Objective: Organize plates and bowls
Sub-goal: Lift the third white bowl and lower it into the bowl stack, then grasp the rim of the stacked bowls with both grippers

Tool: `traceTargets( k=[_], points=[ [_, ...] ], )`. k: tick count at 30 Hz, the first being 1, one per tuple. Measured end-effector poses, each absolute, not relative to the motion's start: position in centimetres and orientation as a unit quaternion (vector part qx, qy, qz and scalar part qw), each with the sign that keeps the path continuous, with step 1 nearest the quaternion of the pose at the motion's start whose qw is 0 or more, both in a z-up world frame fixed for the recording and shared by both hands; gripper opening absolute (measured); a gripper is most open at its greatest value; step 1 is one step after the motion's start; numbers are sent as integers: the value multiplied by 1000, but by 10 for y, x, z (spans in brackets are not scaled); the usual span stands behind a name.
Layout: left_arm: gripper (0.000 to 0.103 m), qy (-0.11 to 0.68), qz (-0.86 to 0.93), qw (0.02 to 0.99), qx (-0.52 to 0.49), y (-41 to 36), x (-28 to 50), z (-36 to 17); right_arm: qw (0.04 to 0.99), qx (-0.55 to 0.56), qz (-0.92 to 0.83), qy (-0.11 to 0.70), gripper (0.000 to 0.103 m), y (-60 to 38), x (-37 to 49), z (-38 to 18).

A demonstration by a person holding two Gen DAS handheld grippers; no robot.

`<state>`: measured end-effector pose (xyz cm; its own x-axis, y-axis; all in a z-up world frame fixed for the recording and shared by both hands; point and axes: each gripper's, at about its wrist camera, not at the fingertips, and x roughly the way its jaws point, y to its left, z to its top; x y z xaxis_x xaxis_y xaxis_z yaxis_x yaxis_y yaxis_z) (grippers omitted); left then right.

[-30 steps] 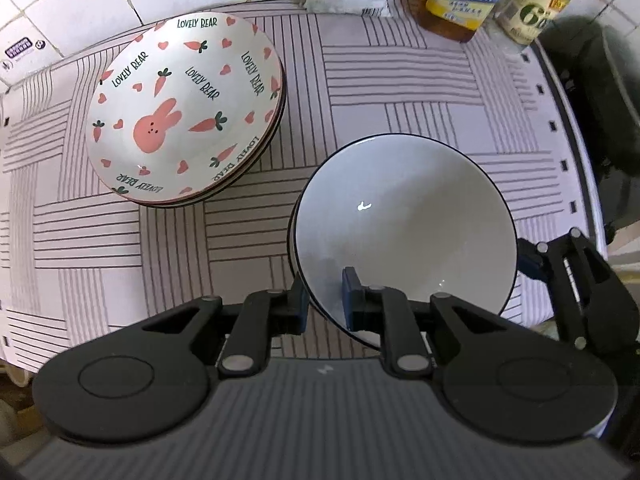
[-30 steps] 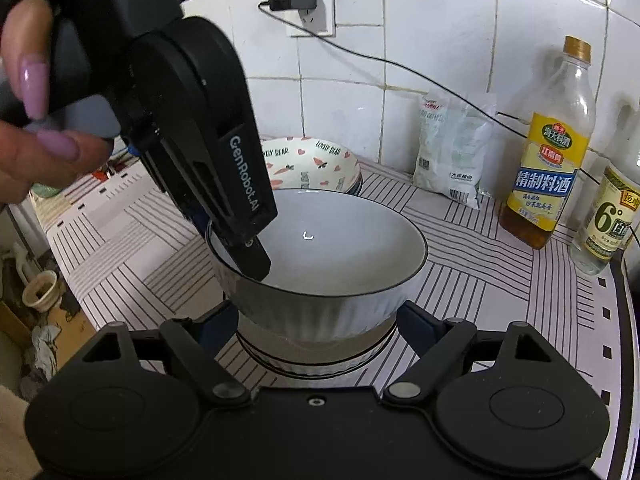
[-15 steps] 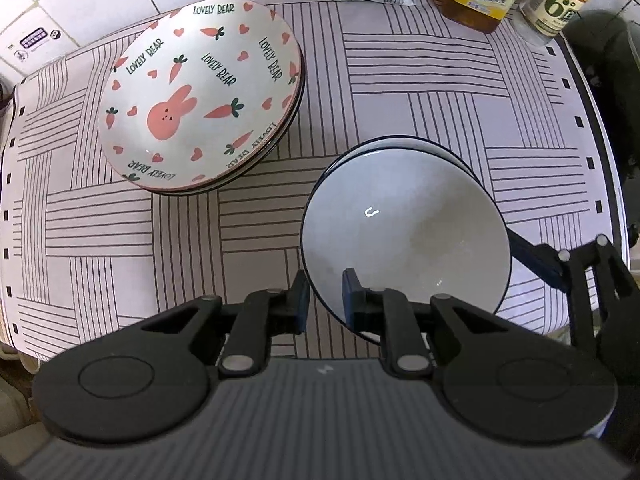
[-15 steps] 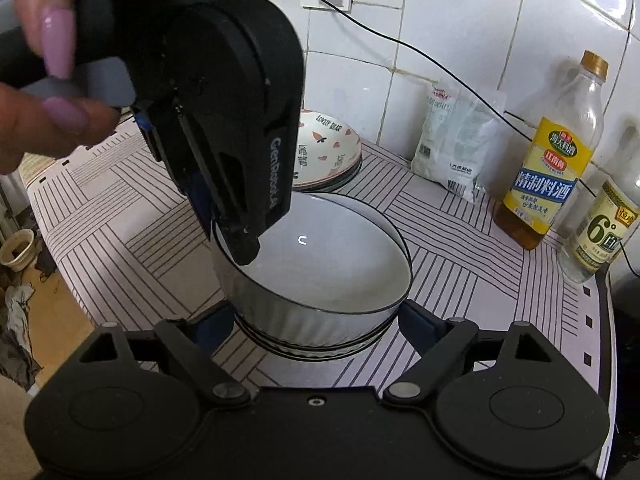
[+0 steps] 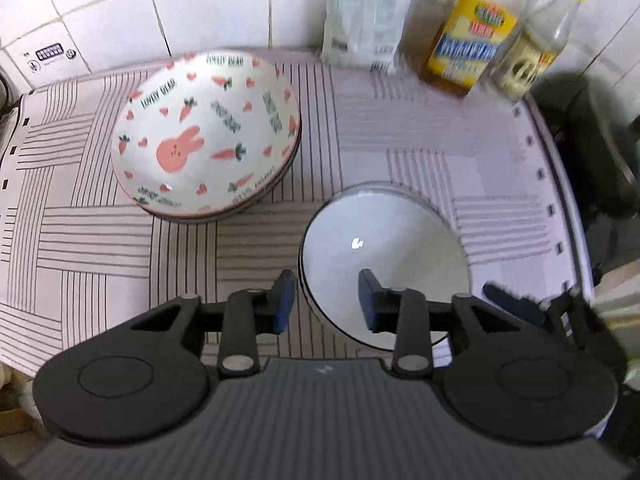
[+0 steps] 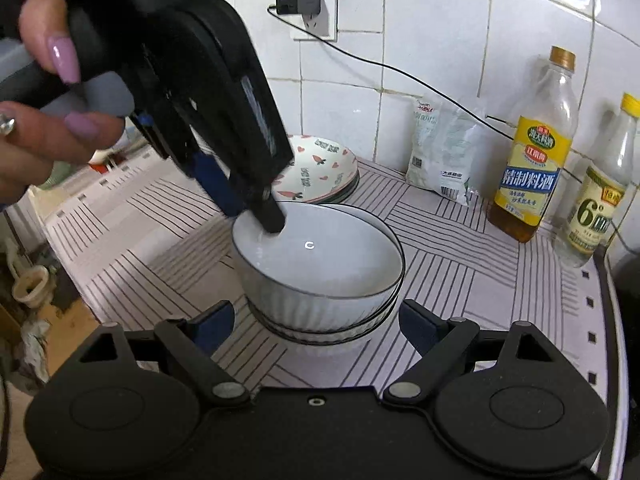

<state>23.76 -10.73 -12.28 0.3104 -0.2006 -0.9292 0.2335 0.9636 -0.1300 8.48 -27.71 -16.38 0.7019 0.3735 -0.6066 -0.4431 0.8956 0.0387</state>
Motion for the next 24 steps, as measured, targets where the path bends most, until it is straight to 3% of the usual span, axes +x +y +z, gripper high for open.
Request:
traceTargets(
  k=[4,14,18,20,22,24],
  points=[
    [41,544,-144,826,-21,-87,231,-115,921,-36,240,304,92,-285,75,-171],
    [39,573,-150,804,-50,-72,227,-143,918,-34,233,319,92,-293,89,-210],
    [36,570,-156,805,-41,-78,222,-148,918,-31,240,315,92,-289,94,-213],
    [31,564,-160,809,-39,-81,219,-150,916,-41,245,314,92,-284,96,-217],
    [19,562,-164,810,-40,-83,219,-153,917,-55,245,309,92,-280,99,-221],
    [17,557,-162,814,-32,-87,218,-154,920,-64,239,303,92,-277,100,-225]
  ],
)
